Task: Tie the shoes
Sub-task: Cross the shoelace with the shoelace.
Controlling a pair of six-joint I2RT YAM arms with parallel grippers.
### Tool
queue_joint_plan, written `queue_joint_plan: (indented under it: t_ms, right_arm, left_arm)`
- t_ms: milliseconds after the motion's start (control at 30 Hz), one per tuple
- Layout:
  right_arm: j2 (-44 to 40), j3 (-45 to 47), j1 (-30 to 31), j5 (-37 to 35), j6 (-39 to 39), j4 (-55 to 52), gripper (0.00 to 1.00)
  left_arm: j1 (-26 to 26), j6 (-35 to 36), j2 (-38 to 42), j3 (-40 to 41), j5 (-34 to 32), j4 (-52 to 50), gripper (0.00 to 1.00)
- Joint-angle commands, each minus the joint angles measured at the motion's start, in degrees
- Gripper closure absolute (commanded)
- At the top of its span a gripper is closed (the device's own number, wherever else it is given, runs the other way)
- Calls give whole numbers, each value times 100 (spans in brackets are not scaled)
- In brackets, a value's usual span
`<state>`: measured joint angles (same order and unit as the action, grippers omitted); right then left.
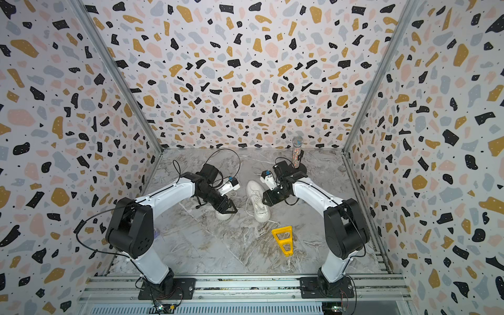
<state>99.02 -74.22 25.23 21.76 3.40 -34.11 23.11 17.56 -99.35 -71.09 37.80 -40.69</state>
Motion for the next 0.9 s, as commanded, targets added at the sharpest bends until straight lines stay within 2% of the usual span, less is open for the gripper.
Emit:
queue_joint_plan:
  t_ms: [0, 233, 400, 600, 767, 867]
  right_arm:
    - [399, -497, -30, -311, 694, 26, 48]
    - [1585, -1597, -73, -1375, 1049, 168, 47]
    - [2450, -2533, -143, -1523, 1071, -48, 47]
    - [3132, -3372, -142, -1596, 1080, -346, 49]
    - [3577, -3909, -144, -1622, 997, -610, 59]
    - [3759, -4162, -149, -1696, 1005, -740, 76]
  left_arm:
    - [2, -131, 183, -78, -150, 306, 35]
    - [-12, 221, 848, 121, -638, 226, 18]
    - [-158, 333, 1168, 220, -831, 178, 13]
    - [-253, 413, 1389, 293, -990, 134, 12]
    - [-247, 441, 1442, 297, -924, 132, 13]
    - [-246, 535, 1381, 266, -681, 43, 11]
